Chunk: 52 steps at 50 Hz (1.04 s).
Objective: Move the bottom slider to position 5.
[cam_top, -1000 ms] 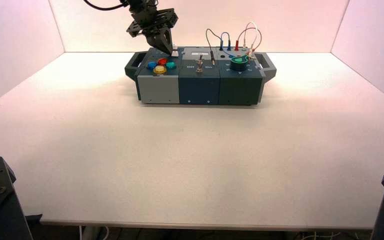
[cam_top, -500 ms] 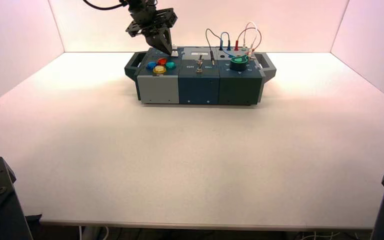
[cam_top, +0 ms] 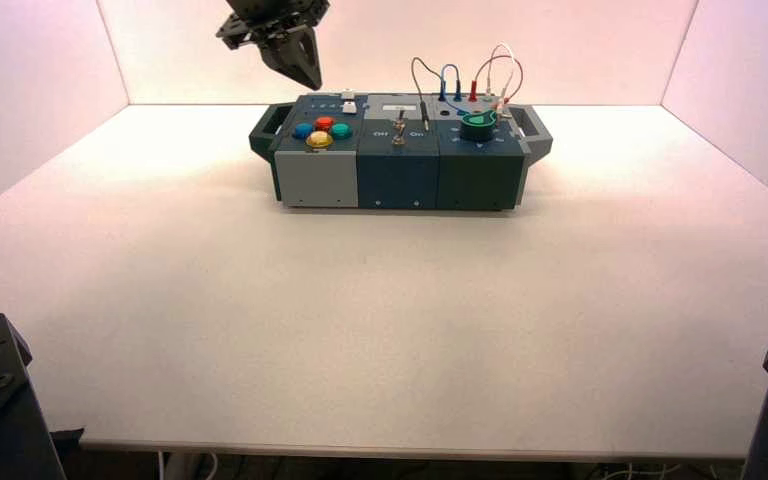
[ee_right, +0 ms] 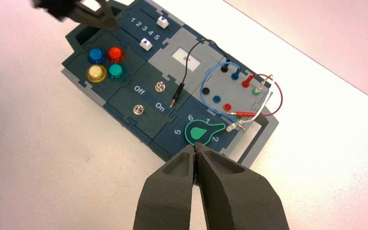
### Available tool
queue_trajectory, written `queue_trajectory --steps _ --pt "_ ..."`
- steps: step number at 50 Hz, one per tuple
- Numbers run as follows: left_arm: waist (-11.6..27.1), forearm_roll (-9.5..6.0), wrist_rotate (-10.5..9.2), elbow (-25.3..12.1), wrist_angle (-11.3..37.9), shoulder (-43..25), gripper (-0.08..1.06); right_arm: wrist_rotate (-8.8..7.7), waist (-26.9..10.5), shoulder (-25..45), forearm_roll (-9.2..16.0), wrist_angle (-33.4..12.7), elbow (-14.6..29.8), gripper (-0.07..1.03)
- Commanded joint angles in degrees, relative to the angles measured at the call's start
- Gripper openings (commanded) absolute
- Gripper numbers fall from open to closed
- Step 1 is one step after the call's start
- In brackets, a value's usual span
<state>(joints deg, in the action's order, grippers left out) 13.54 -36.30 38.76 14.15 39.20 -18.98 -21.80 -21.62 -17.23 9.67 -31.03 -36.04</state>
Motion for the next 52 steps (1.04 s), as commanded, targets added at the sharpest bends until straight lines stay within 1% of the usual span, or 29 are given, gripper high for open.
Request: queue_trajectory --steps 1,11,20,32,43,52 --pt "0.18 -0.09 1.05 1.85 -1.23 4.66 -0.03 -0.26 0.70 -1.23 0.09 0.62 0.62 -0.02" --pt "0.97 -0.44 0.88 1.67 -0.79 6.06 -0.03 -0.26 0.88 -0.79 0.09 1.58 0.26 -0.02" --pt "1.67 -0.44 0.70 -0.18 0.53 5.89 -0.03 -0.09 1.14 0.09 0.09 2.02 -0.18 -0.02" --pt "1.76 -0.44 0.62 0.44 0.97 6.06 -0.03 -0.09 1.14 0.35 -0.09 2.46 -0.53 -0.02" --pt "1.85 -0.44 0.62 0.26 0.97 6.06 -0.03 -0.09 1.14 -0.26 -0.35 2.46 -0.79 -0.02" --pt "1.85 -0.44 0.62 0.09 0.97 6.06 -0.03 -0.09 1.85 -1.05 -0.35 2.81 -0.97 -0.02"
